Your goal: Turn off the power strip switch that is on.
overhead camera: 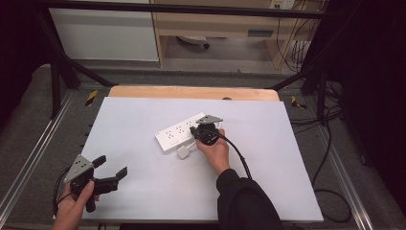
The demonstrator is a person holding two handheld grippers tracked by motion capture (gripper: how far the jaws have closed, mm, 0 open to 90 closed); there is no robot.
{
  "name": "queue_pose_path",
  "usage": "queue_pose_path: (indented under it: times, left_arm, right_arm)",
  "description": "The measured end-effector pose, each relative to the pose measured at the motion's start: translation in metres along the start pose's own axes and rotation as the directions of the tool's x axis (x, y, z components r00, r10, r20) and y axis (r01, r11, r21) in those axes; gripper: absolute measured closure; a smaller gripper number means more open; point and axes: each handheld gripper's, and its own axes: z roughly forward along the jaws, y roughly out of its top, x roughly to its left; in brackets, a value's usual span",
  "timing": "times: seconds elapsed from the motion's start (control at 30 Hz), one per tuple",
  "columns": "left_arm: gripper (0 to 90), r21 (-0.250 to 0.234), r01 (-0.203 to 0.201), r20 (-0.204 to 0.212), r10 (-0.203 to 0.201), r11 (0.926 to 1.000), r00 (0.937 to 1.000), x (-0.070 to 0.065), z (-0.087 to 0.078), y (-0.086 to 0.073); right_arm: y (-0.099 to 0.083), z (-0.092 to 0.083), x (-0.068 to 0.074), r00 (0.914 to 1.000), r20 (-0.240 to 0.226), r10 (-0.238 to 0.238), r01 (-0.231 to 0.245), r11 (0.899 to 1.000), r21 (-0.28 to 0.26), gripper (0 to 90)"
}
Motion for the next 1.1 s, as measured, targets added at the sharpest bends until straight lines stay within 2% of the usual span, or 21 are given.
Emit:
queue_pose_path:
  times: [0.67,1.1]
  left_arm:
    - [5.3,-0.001,0.002,-0.001,-0.002,1.0000,1.0000,0.0007,-0.0005,0.0000]
    - [5.3,0.001,0.001,-0.003,-0.001,1.0000,1.0000,0.0007,-0.0004,-0.0001]
  right_arm:
    - [-0.0010,0.0014,0.0009,1.0000,-0.002,0.003,-0.003,1.000,0.007,90.0]
    - [0.0059,-0.0080,-0.0041,1.0000,0.004,0.003,-0.003,1.000,-0.011,90.0]
